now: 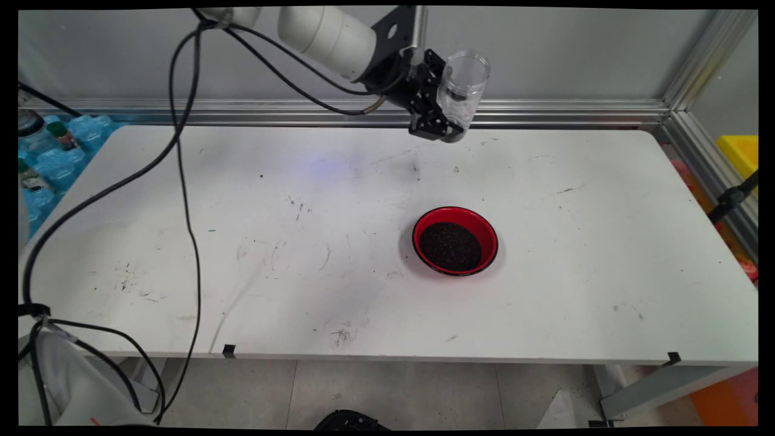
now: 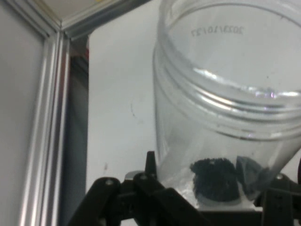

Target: Pour the black seasoning powder in the red bowl

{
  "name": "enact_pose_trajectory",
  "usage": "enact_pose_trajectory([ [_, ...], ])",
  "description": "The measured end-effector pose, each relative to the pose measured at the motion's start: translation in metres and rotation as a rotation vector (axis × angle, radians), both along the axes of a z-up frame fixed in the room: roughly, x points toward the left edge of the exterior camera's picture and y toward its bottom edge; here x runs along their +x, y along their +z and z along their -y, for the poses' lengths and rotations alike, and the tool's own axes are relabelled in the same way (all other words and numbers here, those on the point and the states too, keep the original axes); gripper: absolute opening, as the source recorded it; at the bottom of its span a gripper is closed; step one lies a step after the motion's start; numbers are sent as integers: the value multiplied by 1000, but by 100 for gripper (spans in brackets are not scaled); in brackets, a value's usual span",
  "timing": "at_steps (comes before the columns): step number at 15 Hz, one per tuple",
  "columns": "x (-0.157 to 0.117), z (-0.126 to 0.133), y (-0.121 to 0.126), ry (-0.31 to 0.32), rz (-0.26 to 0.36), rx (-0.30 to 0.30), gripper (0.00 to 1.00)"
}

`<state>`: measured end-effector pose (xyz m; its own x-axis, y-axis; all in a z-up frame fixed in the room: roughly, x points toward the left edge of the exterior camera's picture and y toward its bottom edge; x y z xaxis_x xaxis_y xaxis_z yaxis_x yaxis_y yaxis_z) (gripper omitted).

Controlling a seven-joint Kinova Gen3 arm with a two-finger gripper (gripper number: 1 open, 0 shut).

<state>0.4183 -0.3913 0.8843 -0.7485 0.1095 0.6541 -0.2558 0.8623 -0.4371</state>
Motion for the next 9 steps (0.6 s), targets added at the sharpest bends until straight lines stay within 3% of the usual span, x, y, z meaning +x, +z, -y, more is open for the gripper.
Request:
enact_pose_trajectory([
  [9,-19,35,-44,91,-44,204,0],
])
